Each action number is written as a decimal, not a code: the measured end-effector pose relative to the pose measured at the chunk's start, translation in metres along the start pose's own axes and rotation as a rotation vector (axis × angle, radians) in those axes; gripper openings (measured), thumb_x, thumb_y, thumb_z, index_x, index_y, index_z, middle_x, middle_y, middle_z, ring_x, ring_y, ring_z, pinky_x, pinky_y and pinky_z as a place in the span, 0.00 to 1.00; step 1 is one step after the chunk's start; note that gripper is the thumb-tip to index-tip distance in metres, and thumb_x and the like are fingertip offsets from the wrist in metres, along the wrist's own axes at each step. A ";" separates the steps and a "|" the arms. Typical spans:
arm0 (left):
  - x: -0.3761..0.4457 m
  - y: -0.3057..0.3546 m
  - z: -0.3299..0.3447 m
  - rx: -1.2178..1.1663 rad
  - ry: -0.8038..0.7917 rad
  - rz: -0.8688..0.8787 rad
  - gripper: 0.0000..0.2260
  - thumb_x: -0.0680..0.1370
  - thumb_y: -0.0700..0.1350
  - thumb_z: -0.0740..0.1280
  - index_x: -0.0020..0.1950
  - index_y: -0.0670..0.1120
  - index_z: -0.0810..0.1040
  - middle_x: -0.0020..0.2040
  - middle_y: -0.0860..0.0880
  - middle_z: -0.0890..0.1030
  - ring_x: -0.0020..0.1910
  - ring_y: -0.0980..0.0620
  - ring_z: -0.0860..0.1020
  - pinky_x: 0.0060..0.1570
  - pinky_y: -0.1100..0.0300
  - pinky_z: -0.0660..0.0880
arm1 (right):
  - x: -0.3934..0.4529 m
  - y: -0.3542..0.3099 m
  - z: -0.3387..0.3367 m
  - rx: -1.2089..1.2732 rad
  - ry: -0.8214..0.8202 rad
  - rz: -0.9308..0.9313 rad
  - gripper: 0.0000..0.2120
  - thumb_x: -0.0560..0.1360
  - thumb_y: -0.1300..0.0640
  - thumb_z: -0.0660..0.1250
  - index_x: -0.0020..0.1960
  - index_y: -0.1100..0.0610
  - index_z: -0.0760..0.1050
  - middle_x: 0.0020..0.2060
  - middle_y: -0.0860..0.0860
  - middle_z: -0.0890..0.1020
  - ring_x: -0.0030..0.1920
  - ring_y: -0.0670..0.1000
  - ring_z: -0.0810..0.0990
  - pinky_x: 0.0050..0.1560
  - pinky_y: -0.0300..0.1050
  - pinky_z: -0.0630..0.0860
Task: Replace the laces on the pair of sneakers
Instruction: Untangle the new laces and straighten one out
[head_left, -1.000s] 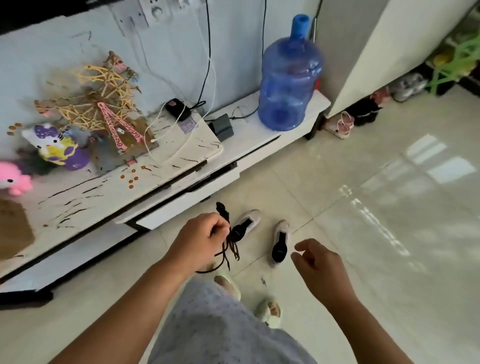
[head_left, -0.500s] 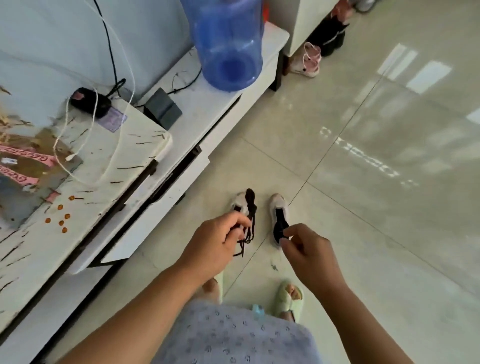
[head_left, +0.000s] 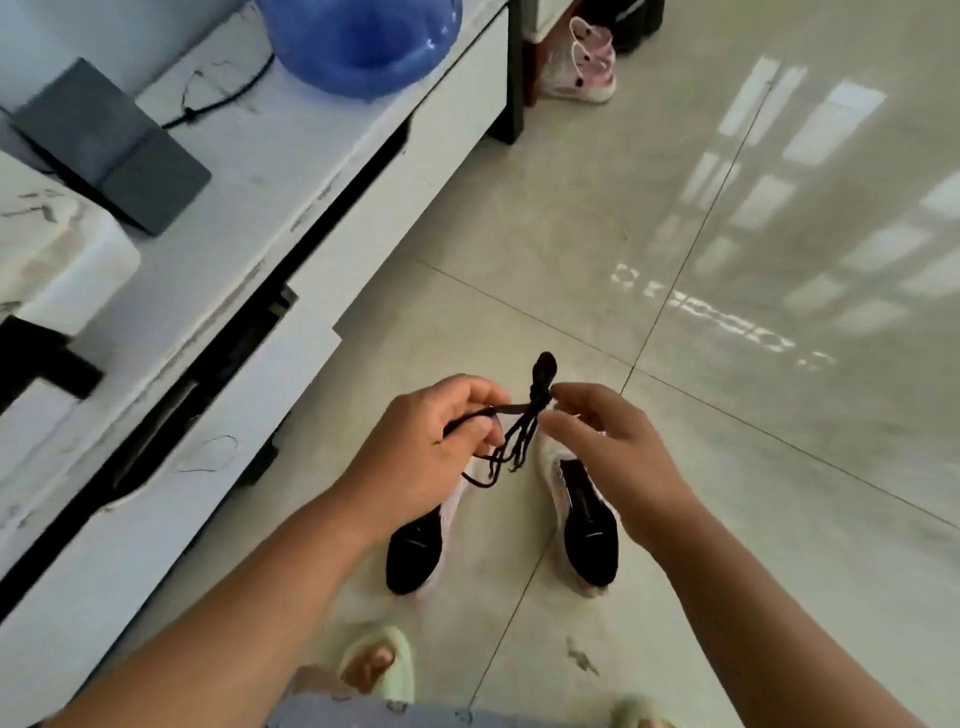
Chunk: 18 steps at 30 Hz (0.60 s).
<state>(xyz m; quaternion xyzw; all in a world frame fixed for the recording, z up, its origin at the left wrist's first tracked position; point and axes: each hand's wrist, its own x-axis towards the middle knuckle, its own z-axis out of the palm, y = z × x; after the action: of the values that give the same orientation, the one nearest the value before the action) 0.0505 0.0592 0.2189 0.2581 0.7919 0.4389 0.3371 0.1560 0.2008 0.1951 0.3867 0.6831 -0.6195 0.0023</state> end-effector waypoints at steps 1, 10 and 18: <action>0.009 -0.011 0.005 -0.013 -0.009 0.011 0.15 0.77 0.36 0.63 0.49 0.57 0.77 0.40 0.55 0.83 0.40 0.59 0.81 0.44 0.70 0.74 | 0.011 0.009 0.000 0.081 -0.029 0.008 0.11 0.73 0.52 0.68 0.55 0.48 0.77 0.47 0.42 0.81 0.47 0.40 0.79 0.44 0.34 0.72; 0.056 -0.060 0.032 0.006 -0.083 0.200 0.13 0.77 0.34 0.63 0.47 0.53 0.78 0.40 0.52 0.84 0.42 0.54 0.81 0.48 0.68 0.76 | 0.064 0.069 -0.006 0.416 -0.124 0.130 0.10 0.75 0.54 0.61 0.52 0.56 0.78 0.44 0.48 0.84 0.50 0.49 0.79 0.54 0.48 0.68; 0.030 -0.040 0.048 0.261 -0.116 0.149 0.09 0.75 0.46 0.67 0.53 0.58 0.75 0.49 0.60 0.78 0.41 0.62 0.77 0.42 0.71 0.72 | 0.023 0.060 -0.014 0.528 -0.076 -0.014 0.04 0.75 0.65 0.64 0.46 0.57 0.75 0.44 0.55 0.84 0.44 0.50 0.81 0.48 0.46 0.74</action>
<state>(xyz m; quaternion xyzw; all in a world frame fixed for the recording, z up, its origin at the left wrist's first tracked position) 0.0631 0.0863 0.1558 0.3825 0.8001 0.3406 0.3123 0.1781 0.2211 0.1367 0.3458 0.4999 -0.7903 -0.0773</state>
